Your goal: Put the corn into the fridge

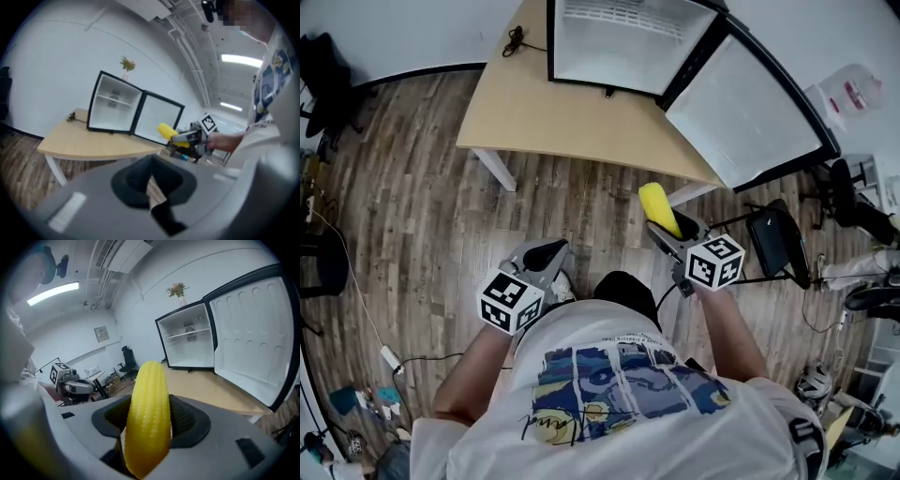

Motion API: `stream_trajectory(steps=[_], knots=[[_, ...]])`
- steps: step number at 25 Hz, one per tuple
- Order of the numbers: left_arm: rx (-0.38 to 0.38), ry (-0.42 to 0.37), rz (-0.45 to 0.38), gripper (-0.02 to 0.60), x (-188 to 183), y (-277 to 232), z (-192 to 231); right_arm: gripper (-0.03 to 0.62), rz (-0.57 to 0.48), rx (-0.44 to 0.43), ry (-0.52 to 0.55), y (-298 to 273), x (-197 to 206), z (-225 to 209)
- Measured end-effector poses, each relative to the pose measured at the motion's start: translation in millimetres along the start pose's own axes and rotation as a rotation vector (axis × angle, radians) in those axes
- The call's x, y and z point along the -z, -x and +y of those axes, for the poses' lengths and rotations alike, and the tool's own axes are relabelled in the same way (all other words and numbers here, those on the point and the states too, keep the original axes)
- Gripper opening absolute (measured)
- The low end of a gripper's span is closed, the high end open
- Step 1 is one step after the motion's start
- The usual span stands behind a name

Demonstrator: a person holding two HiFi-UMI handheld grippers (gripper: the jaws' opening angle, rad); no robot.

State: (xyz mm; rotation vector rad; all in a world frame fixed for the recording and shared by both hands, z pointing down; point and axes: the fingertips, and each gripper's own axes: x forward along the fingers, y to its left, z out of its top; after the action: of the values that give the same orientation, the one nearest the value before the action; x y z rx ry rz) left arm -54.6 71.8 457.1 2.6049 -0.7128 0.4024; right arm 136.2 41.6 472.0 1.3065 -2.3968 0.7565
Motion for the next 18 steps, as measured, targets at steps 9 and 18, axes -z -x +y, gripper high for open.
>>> stream_trajectory(steps=[9, 18], knots=[[-0.082, 0.02, -0.024, 0.009, -25, -1, 77, 0.245, 0.029, 0.021, 0.047, -101, -73, -52], [-0.269, 0.055, -0.056, 0.009, -81, -11, 165, 0.245, 0.061, -0.02, 0.122, -211, -149, -116]])
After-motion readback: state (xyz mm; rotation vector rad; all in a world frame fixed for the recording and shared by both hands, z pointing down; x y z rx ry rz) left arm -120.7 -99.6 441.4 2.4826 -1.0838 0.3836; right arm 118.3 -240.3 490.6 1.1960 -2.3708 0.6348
